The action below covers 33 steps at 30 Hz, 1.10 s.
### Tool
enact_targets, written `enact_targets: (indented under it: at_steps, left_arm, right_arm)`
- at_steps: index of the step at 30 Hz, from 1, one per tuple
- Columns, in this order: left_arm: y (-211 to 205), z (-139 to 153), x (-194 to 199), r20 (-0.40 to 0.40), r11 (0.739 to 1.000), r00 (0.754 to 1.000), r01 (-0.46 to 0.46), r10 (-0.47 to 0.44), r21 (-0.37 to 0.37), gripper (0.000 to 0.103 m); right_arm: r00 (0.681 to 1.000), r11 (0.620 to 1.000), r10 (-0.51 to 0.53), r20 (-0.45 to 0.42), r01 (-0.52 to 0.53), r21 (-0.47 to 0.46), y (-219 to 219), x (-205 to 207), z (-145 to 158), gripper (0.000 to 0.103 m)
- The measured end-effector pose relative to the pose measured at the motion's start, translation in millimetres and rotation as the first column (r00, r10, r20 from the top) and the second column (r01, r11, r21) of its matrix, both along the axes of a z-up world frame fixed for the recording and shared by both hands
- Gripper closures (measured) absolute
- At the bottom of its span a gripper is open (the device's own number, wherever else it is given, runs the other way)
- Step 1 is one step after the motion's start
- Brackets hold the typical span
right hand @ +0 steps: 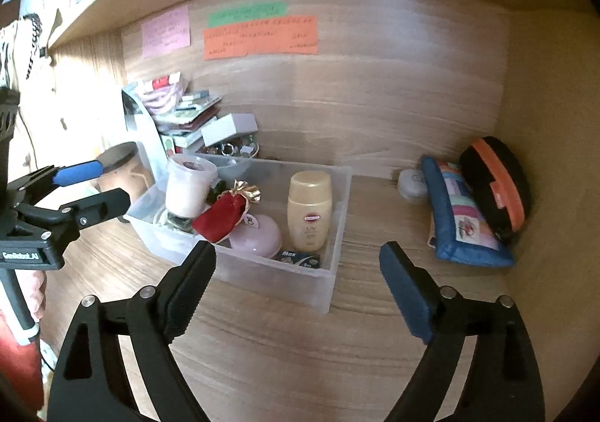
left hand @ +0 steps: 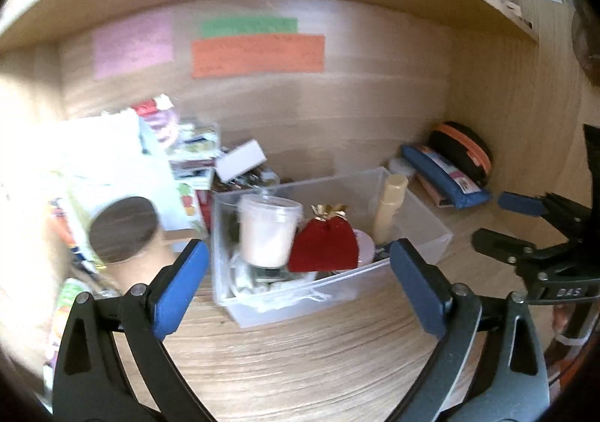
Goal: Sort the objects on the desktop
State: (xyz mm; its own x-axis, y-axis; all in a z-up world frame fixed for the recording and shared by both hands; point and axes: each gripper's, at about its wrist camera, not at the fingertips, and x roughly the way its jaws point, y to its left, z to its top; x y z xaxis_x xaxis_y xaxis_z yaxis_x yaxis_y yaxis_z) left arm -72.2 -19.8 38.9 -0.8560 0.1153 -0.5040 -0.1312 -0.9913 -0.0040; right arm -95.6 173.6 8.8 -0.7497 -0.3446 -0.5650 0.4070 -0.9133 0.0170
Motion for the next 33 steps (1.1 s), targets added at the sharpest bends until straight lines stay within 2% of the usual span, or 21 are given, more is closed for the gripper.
enact_targets:
  at_steps: [8, 14, 24, 33]
  left_arm:
    - [14.4, 10.0, 43.3, -0.1, 0.997, 0.994, -0.055, 0.05, -0.048, 0.003]
    - [17.7, 5.1, 55.6, -0.07, 0.998, 0.996, -0.053, 0.054, 0.013, 0.003]
    - [25.8, -13.7, 49.6, -0.037, 0.997, 0.996, -0.083, 0.083, 0.0, 0.003]
    - [29.5, -17.5, 42.5, -0.055, 0.996, 0.995, -0.086, 0.085, -0.015, 0.003]
  right_arm:
    - [0.999, 0.998, -0.001, -0.034, -0.002, -0.062, 11.5, 33.7, 7.3, 0.005]
    - [0.997, 0.998, -0.012, -0.081, 0.007, -0.058, 16.9, 59.1, 13.0, 0.0]
    - [0.996, 0.999, -0.009, -0.083, 0.005, -0.044, 18.9, 72.2, 11.2, 0.0]
    - [0.999, 0.998, -0.014, -0.04, 0.011, -0.065, 17.4, 56.0, 2.0, 0.0]
